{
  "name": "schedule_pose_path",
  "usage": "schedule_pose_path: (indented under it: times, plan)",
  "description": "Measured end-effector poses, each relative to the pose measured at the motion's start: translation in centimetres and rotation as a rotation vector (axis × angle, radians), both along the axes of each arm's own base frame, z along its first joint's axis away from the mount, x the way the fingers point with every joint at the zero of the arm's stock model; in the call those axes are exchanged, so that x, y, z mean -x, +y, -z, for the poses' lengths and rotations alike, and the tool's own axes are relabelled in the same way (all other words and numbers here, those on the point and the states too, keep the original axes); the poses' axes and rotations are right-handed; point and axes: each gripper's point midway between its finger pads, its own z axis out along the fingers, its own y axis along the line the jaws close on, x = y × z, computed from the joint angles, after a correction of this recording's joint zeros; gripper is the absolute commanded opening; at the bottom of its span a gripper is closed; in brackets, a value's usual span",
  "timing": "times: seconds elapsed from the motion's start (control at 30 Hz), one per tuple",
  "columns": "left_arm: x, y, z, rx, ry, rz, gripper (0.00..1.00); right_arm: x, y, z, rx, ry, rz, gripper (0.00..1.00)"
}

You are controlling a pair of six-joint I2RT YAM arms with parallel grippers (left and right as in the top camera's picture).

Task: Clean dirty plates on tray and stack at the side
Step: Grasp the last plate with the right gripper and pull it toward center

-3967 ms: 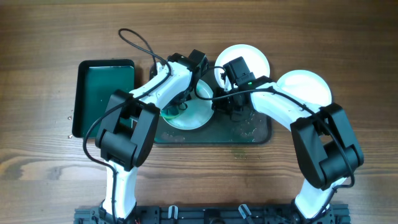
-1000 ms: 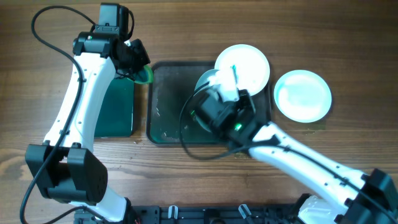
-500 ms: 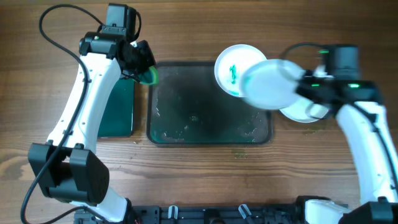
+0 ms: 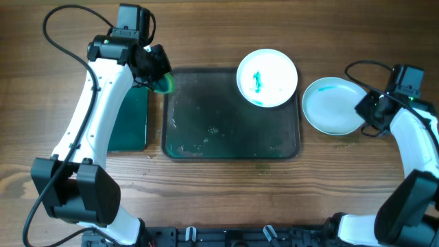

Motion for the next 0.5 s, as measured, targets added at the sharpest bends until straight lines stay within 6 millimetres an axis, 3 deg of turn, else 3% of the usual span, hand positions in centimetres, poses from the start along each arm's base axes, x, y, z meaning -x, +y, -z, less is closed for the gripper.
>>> schedule_pose_path:
  times: [0.07, 0.2, 0.3, 0.4, 0.5]
  plan:
    - [0.0, 0.0, 0.0, 0.000, 0.000, 0.000, 0.04, -0.1, 0.1, 0.4, -0.006, 0.005, -0.004, 0.49]
    - [0.0, 0.0, 0.0, 0.000, 0.000, 0.000, 0.04, 0.5, 1.4, 0.0, -0.070, 0.052, -0.054, 0.50]
    - [0.0, 0.0, 0.0, 0.000, 0.000, 0.000, 0.04, -1.6, 3.1, -2.9, -0.116, 0.001, -0.146, 0.55]
    - [0.0, 0.0, 0.0, 0.000, 0.000, 0.000, 0.04, -4.9, 6.9, -6.7, -0.171, -0.114, -0.290, 0.55]
    - [0.0, 0.0, 0.0, 0.000, 0.000, 0.000, 0.04, -6.2, 11.4, -7.9, -0.225, -0.161, -0.399, 0.50]
